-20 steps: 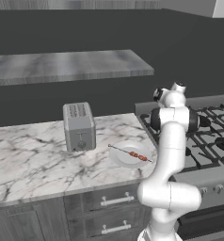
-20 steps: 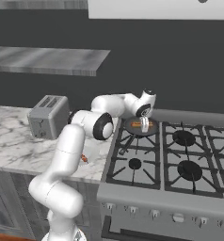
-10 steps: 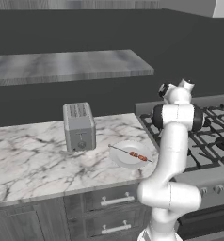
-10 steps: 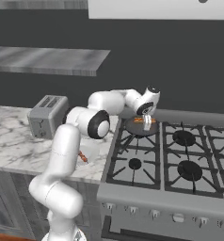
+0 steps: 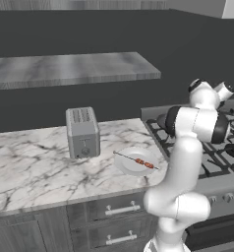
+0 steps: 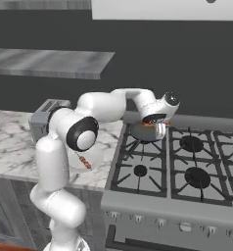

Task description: Place the cold items (lemon and lime) from the fridge in one tupperware on the dining counter. Place the warm items (hot dog and kebab skewer) in the stove area in another tupperware.

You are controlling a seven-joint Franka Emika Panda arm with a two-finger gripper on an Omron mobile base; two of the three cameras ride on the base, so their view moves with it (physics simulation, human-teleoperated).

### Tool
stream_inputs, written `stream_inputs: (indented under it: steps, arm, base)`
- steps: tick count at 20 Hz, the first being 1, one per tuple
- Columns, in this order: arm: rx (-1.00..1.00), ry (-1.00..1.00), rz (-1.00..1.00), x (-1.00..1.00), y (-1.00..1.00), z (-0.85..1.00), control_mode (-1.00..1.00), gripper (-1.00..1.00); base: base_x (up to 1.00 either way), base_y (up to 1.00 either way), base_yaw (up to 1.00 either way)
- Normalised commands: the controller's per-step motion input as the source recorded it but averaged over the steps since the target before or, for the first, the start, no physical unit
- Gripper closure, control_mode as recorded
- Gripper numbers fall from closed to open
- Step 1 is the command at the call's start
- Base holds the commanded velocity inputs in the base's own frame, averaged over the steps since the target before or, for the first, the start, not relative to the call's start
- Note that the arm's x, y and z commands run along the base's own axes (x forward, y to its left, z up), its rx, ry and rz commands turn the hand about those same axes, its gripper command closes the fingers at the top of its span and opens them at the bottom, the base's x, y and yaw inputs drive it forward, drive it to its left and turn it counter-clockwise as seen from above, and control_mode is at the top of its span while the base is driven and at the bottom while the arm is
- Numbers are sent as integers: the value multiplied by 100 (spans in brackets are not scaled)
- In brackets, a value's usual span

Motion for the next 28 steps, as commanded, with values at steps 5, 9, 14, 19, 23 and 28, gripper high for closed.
stream_inputs:
  steps: [5, 9, 14, 19, 23, 28]
  arm:
    - [-8, -2, 9, -100, 8, 17, -100, 100]
    - [-24, 0, 15, -100, 44, 9, -100, 100]
    - [-35, -5, 18, -100, 93, 0, -100, 100]
    - [-25, -25, 8, -100, 97, 0, -100, 100]
    - [-30, -10, 10, -100, 98, 31, -100, 100]
    - [-41, -10, 14, -100, 97, 35, -100, 100]
  base:
    - [0, 0, 0]
    - [0, 0, 0]
    - [0, 0, 0]
    - [0, 0, 0]
    - [0, 0, 0]
    - [0, 0, 0]
